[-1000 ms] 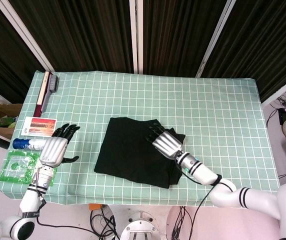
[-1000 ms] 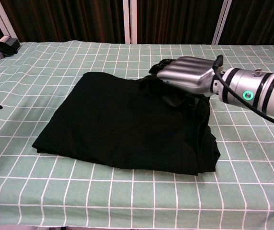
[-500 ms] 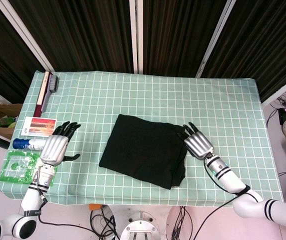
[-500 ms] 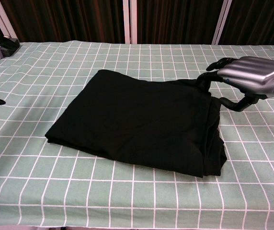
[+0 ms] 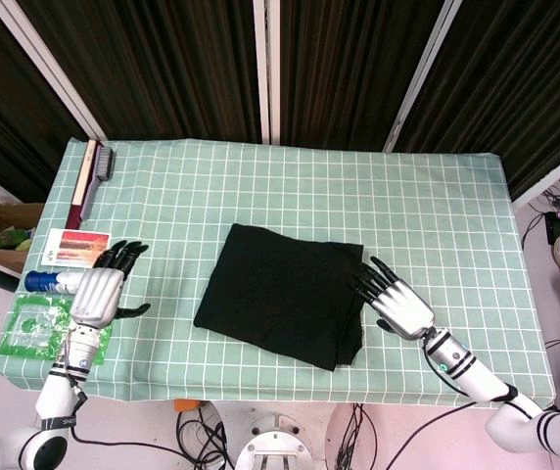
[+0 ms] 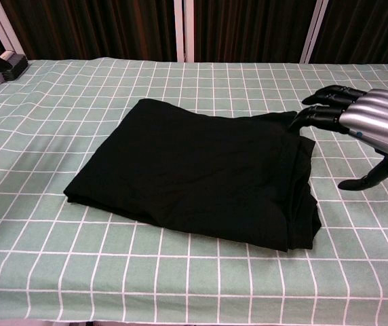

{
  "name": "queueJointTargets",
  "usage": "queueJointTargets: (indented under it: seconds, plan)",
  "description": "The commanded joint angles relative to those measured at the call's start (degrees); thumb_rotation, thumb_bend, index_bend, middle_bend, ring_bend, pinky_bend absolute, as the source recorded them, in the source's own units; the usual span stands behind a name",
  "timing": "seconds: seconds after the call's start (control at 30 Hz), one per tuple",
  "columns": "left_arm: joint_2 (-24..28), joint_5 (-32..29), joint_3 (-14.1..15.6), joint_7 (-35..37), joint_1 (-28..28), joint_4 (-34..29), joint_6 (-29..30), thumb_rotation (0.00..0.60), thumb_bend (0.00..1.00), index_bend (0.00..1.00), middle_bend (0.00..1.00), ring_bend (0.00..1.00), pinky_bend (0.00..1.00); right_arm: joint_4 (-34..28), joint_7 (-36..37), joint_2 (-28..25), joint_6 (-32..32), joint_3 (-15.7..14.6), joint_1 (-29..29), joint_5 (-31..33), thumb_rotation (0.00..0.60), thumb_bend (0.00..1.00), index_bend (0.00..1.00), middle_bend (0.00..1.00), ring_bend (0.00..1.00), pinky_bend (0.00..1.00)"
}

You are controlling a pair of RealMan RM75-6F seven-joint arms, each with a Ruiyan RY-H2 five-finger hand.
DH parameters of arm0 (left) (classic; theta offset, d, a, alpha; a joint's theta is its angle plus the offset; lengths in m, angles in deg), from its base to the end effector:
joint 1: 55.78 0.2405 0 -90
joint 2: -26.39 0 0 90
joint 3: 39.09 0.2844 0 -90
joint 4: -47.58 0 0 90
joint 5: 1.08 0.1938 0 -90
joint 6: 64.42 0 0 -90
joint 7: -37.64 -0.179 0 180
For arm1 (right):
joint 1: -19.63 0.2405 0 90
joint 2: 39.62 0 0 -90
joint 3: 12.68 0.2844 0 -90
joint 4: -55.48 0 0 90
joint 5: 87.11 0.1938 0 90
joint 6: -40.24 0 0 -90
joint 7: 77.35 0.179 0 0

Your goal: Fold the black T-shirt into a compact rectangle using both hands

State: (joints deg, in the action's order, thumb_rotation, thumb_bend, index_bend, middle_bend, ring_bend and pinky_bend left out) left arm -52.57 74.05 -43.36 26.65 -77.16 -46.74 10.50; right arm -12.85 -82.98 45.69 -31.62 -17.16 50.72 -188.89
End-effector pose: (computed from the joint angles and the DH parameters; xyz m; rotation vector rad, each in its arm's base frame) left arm -0.2575 0.2991 0.0743 -1.5320 -1.0254 -1.0020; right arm -0.2360 -0.3138 0.0125 2.1215 -0.4456 0.9576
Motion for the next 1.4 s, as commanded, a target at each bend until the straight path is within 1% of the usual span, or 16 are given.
queueJointTargets:
  seconds: [0.03,0.17,0.27,0.43,0.5,0.6,0.67,0.77,0.87,0.9,1.0,1.07,1.2,1.27,1.4]
  plan:
    - [0.07,-0.12,-0.07,0.26,0.3,-0.05,0.01,0.6,0.0,0.15,0.11,0.06,0.18,6.59,2.16,3.56,-1.5,-1.64,-0.83,-2.21,0.6,0.06,0.22,0.18,0.05,0.09]
    - [0.23,-0.27,-0.3,0.56,0.7,-0.14,0.1,0.6,0.0,0.15,0.11,0.06,0.18,11.7,3.71,6.62,-1.93,-1.33,0.26,-3.23,0.6,0.06,0.22,0.18,0.05,0.09]
    - [0.36,-0.22,-0.49,0.64,1.02,-0.14,0.41,0.6,0.0,0.15,0.11,0.06,0.18,15.16,5.26,9.33,-2.88,-1.06,1.25,-4.22,0.6,0.08,0.22,0.18,0.05,0.09]
    - [0.51,-0.45,-0.93,1.45,1.3,0.1,0.23,0.6,0.0,0.15,0.11,0.06,0.18,20.52,7.25,13.51,-3.66,-1.14,2.93,-5.56,0.6,0.17,0.26,0.2,0.05,0.09]
    - [0.51,-0.35,-1.03,1.81,1.4,0.19,0.23,0.6,0.0,0.15,0.11,0.06,0.18,22.22,8.23,14.83,-4.28,-1.24,3.39,-5.98,0.6,0.19,0.28,0.21,0.06,0.1]
    - [0.51,-0.19,-1.12,2.41,1.6,0.39,0.23,0.6,0.0,0.15,0.11,0.06,0.18,24.68,9.77,16.41,-5.28,-1.7,4.01,-6.73,0.6,0.28,0.33,0.21,0.09,0.12]
    - [0.53,-0.1,-1.15,2.86,1.69,0.54,0.09,0.6,0.0,0.15,0.11,0.06,0.18,26.26,10.74,17.18,-6.14,-2.05,4.23,-7.12,0.6,0.36,0.38,0.22,0.11,0.14]
    - [0.6,0.04,-1.2,3.29,1.75,0.7,-0.14,0.6,0.0,0.15,0.11,0.06,0.18,28.61,12.01,18.11,-7.6,-2.3,4.27,-7.33,0.6,0.49,0.48,0.28,0.16,0.17]
    - [0.67,0.19,-1.37,3.56,1.72,0.64,-0.31,0.6,0.0,0.15,0.11,0.06,0.18,31.1,12.78,18.85,-9.17,-2.47,3.8,-7.19,0.6,0.56,0.57,0.32,0.18,0.19]
    - [0.71,0.21,-1.41,3.53,1.71,0.62,-0.36,0.6,0.0,0.15,0.11,0.06,0.18,31.79,12.84,18.9,-9.71,-2.61,3.55,-7.19,0.6,0.57,0.57,0.33,0.19,0.19]
    - [0.98,0.22,-1.57,3.36,1.69,0.25,-0.5,0.6,0.0,0.15,0.1,0.06,0.18,33.59,13.08,17.93,-12.78,-3.13,2.23,-7.31,0.6,0.58,0.58,0.33,0.19,0.19]
    - [1.16,0.23,-1.7,3.1,1.73,-0.14,-0.41,0.6,0.0,0.15,0.1,0.06,0.18,34.06,13.43,16.2,-15.62,-3.14,0.8,-6.91,0.6,0.58,0.59,0.34,0.19,0.19]
    - [1.61,0.32,-1.9,2.58,1.71,-1.2,-0.38,0.6,0.0,0.15,0.1,0.06,0.18,33.62,13.32,11.11,-21.4,-3.04,-1.72,-6.43,0.6,0.58,0.59,0.35,0.2,0.19]
    - [1.78,0.4,-2.02,2.12,1.65,-1.77,-0.35,0.6,0.0,0.15,0.1,0.06,0.18,32.55,12.77,7.81,-23.92,-3.19,-2.4,-6.71,0.6,0.58,0.59,0.36,0.2,0.19]
    - [1.93,0.65,-2.05,1.43,1.62,-2.68,-0.26,0.6,0.0,0.15,0.1,0.06,0.18,28.54,9.88,2.45,-26.5,-2.87,-1.89,-7.55,0.6,0.58,0.59,0.36,0.2,0.19]
